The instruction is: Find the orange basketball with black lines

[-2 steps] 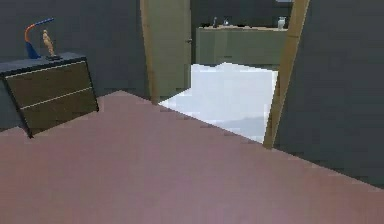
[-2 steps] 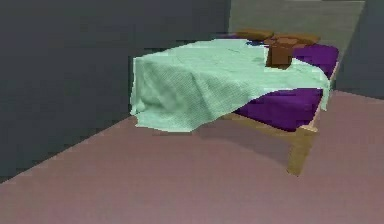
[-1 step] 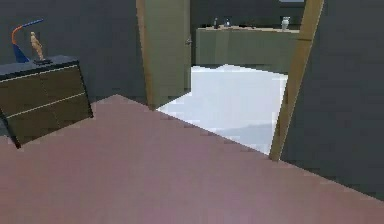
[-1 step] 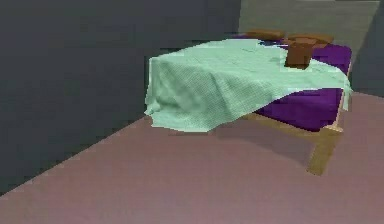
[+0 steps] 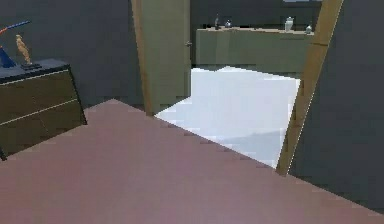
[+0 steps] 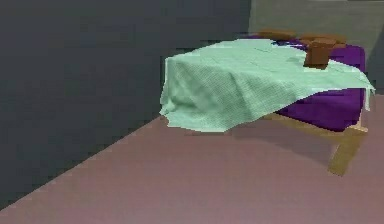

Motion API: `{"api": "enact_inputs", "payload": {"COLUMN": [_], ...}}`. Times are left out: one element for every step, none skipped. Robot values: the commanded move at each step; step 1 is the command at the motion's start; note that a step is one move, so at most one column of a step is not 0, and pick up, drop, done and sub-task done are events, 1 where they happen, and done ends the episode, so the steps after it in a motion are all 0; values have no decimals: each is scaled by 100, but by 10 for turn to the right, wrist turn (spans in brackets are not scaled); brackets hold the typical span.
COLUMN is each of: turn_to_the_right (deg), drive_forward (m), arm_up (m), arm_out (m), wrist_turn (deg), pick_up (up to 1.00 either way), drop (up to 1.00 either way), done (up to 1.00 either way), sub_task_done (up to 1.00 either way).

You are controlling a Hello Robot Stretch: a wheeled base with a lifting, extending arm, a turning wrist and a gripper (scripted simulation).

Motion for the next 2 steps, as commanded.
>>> {"api": "enact_inputs", "payload": {"turn_to_the_right": [90,0], "drive_forward": [0,100], "arm_up": [0,0], "arm_out": [0,0], "wrist_turn": [0,0], "pick_up": [0,0], "drop": [0,0], "done": [0,0], "sub_task_done": [0,0]}}
